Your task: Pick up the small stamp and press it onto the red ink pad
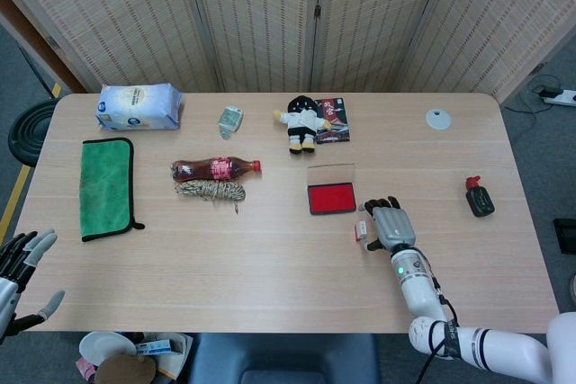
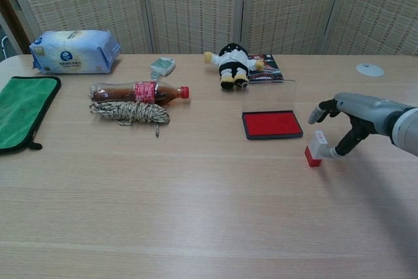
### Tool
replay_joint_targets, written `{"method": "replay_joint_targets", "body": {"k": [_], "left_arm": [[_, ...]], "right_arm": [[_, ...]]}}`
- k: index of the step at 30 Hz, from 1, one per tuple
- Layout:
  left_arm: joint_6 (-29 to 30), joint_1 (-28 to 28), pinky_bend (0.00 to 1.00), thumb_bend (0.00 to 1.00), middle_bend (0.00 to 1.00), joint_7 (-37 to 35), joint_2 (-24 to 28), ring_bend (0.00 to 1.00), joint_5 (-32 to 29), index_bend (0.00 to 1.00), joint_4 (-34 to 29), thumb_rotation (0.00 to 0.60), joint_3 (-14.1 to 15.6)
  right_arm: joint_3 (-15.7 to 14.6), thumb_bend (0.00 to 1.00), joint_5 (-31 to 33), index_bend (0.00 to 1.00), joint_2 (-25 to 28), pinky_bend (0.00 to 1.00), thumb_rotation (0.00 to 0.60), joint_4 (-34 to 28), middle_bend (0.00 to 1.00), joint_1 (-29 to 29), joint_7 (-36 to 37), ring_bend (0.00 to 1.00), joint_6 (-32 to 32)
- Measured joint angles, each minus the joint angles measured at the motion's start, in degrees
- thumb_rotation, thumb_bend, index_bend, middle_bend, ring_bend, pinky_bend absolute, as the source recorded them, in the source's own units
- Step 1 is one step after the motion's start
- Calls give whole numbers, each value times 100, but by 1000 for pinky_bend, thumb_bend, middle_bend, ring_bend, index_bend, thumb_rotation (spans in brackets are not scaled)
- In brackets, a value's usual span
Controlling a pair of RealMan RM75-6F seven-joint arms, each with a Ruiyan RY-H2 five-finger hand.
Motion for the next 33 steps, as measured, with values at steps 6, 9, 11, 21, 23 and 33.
{"method": "replay_joint_targets", "body": {"k": [6,9,11,21,23,33], "left_arm": [[-58,-18,33,340,0,23,-5,0,-53,0,-3,600,-15],[-88,-24,33,340,0,107,-17,0,-61,0,-21,600,-17],[-127,-33,32,340,0,182,-29,0,-71,0,-40,600,-18],[-497,-103,33,340,0,679,-69,0,-320,0,-254,600,-48],[-547,-109,33,340,0,802,-79,0,-364,0,-308,600,-56],[-759,-205,33,340,0,1038,-148,0,-442,0,-408,600,-104]], "right_arm": [[-55,224,-178,209,309,0,600,-428,170,-87,75,101,87],[-129,216,-488,208,543,0,600,-710,164,-206,217,92,179],[-200,214,-767,203,699,0,600,-853,150,-305,350,76,240],[-1072,207,-3142,187,1330,0,600,-638,43,-1360,1051,0,1588],[-1206,204,-3437,164,1346,0,600,-314,42,-1607,1194,0,1990],[-1434,193,-4082,112,1542,0,600,763,26,-2576,2125,0,2893]]}}
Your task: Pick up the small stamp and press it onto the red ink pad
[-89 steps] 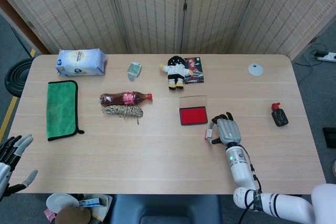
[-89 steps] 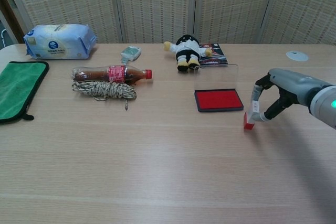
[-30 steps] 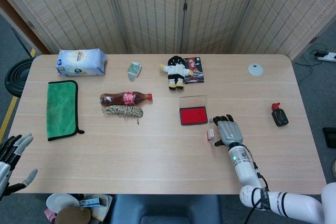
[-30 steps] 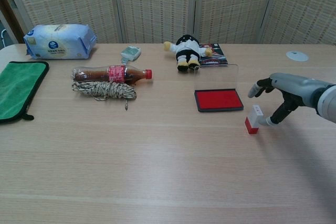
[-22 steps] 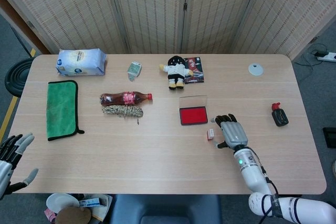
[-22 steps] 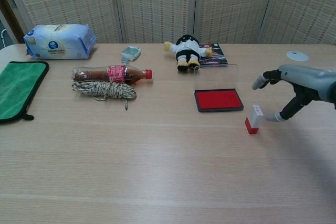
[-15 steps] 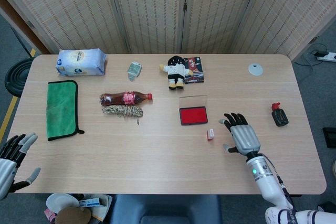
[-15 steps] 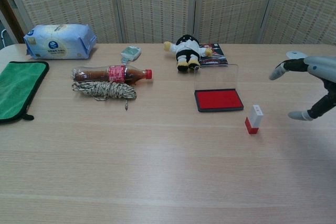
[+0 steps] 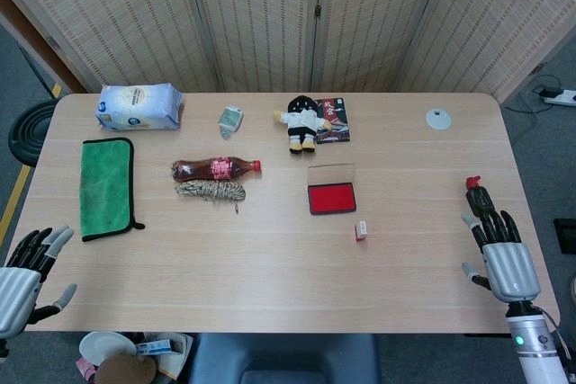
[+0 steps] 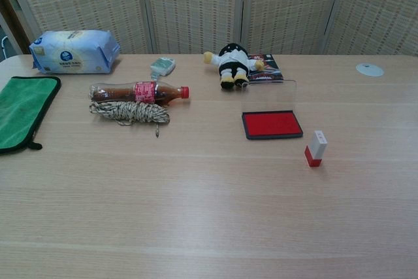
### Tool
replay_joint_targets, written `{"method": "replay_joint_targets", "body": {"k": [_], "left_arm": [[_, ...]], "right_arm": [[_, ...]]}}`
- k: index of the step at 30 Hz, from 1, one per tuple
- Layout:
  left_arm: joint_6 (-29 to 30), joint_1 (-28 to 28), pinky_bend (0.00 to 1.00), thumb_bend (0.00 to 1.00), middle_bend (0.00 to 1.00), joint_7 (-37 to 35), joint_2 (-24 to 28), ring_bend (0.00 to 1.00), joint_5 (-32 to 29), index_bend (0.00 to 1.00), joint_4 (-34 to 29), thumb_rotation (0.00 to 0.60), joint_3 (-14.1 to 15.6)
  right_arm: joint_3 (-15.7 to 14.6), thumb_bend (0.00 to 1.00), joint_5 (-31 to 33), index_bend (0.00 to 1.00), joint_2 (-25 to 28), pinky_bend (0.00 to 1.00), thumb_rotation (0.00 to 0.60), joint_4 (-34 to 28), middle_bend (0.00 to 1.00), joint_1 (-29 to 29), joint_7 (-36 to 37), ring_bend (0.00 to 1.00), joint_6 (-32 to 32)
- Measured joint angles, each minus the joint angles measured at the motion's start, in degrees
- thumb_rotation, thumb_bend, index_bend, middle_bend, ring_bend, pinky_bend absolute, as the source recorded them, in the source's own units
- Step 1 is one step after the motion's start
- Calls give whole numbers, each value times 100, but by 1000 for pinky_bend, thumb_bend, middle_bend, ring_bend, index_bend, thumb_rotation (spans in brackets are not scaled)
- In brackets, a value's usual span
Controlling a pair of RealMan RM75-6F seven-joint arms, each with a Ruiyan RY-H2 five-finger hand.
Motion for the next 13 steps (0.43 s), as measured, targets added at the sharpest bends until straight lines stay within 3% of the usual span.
{"method": "replay_joint_targets", "body": {"k": [13], "left_arm": [[-408,-188,33,340,0,363,-133,0,-120,0,-43,600,-19]], "right_arm": [[166,186,-295,53,268,0,600,-397,15,-322,-73,0,221]]}}
